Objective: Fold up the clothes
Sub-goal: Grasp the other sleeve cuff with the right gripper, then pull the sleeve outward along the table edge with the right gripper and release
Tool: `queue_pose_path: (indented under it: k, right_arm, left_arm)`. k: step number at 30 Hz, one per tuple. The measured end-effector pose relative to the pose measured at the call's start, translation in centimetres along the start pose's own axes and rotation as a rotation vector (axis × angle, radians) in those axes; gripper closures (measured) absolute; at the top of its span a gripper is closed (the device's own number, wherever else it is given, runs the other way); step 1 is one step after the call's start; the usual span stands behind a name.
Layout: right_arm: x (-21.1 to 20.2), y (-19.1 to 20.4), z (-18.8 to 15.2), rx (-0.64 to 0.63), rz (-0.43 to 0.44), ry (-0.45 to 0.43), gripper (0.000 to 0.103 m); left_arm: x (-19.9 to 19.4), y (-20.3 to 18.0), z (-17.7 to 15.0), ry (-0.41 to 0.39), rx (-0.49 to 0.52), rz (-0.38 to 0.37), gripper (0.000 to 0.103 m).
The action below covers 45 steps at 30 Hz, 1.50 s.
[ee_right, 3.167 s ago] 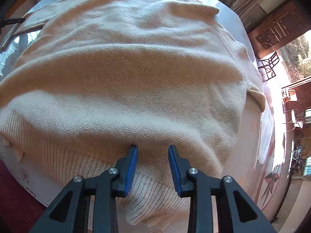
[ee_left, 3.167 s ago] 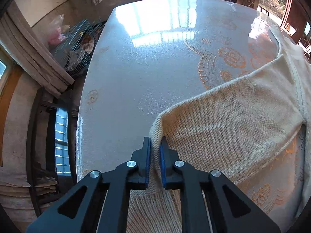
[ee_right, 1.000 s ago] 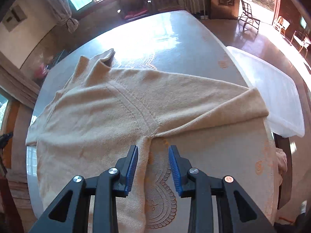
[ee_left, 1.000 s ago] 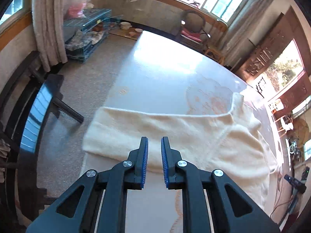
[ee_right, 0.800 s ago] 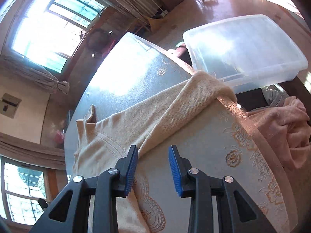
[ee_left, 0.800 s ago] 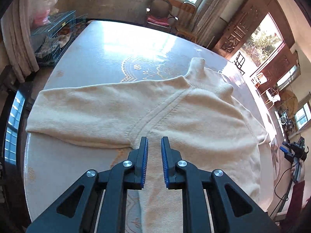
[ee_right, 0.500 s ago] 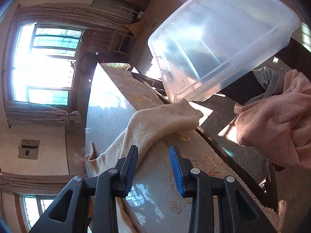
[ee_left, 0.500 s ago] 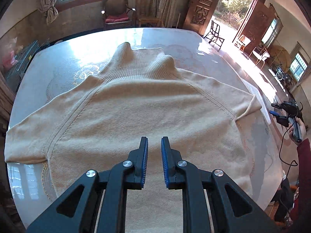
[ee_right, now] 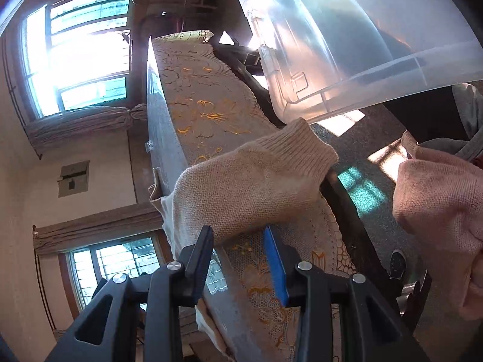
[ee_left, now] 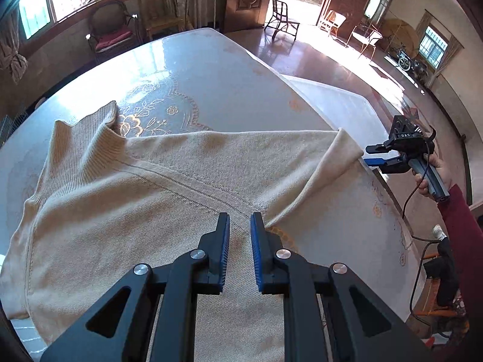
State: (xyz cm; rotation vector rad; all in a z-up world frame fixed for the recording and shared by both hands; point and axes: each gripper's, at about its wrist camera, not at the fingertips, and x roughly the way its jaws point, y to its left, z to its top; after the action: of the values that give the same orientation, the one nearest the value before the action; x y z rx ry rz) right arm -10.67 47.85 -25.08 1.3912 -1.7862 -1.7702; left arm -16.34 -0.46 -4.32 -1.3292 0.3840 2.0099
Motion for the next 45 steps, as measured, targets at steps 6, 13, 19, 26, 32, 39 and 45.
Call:
queue_pose_path:
  k: [6, 13, 19, 26, 32, 39, 45]
  right_arm:
    - [0.4, -5.1, 0.3, 0.109, 0.252, -0.047, 0.064]
    - [3.2, -7.0, -0.6, 0.147, 0.403, -0.001, 0.064]
    - [4.1, -6.3, 0.9, 0.126, 0.436, -0.045, 0.064]
    - [2.8, -0.1, 3.3, -0.106, 0.181, -0.196, 0.086]
    - [2.4, 5.7, 4.2, -0.256, 0.095, -0.257, 0.095]
    - [2.3, 10.8, 5.4, -0.342, 0.078, -0.296, 0.095]
    - [-1.3, 18.2, 3.3, -0.584, 0.227, -0.327, 0.095]
  left_arm:
    - [2.0, -3.4, 0.4, 0.045, 0.039, -0.02, 0.088]
    - [3.0, -4.2, -0.9, 0.097, 0.045, -0.005, 0.088]
    - [3.7, -3.6, -2.2, 0.119, -0.003, -0.02, 0.088]
    - [2.9, -1.7, -3.2, 0.099, -0.071, 0.016, 0.088]
    - [1.7, 0.8, -3.9, 0.067, -0.18, 0.04, 0.088]
    - [-0.3, 3.2, -4.1, 0.017, -0.267, 0.071, 0.088]
    - [-2.3, 4.1, -4.5, -0.053, -0.289, 0.057, 0.087]
